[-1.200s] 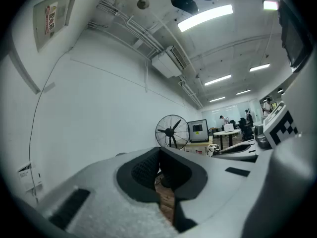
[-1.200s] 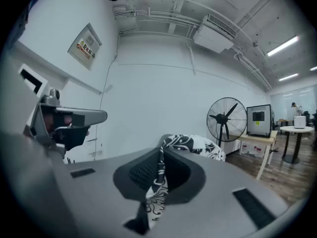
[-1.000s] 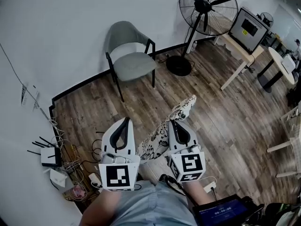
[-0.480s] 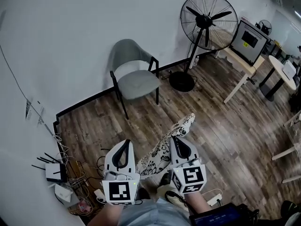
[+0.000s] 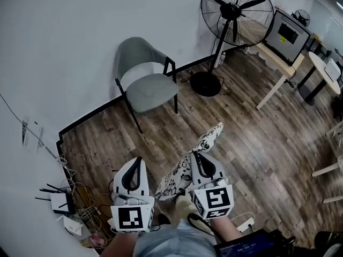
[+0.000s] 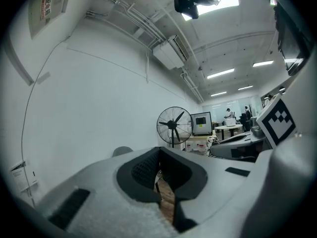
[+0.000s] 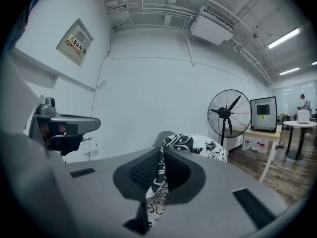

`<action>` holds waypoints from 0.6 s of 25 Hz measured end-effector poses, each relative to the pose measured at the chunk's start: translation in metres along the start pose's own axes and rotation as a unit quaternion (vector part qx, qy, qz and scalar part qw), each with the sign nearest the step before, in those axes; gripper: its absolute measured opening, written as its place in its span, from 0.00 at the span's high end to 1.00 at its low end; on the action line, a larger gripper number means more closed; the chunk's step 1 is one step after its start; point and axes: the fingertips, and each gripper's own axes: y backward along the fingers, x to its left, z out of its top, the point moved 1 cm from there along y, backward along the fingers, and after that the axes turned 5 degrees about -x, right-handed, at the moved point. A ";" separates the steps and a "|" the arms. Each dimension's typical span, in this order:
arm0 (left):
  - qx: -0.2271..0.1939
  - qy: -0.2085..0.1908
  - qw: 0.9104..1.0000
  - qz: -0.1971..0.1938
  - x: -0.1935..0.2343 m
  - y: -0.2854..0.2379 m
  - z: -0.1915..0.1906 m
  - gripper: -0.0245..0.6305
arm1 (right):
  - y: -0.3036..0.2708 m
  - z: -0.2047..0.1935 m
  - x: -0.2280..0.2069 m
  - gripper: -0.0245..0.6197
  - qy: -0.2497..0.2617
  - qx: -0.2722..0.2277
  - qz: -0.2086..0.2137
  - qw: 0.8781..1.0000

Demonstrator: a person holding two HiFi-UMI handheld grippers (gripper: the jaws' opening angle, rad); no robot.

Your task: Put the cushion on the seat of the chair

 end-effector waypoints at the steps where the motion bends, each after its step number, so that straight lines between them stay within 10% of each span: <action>1: 0.001 -0.005 1.000 -0.001 0.001 -0.013 -0.002 0.95 | -0.010 -0.002 -0.007 0.94 0.000 0.002 0.003 1.000; 15: 0.009 -0.040 0.999 0.032 0.009 -0.181 0.000 0.95 | -0.148 -0.003 -0.107 0.94 -0.020 0.018 0.050 0.998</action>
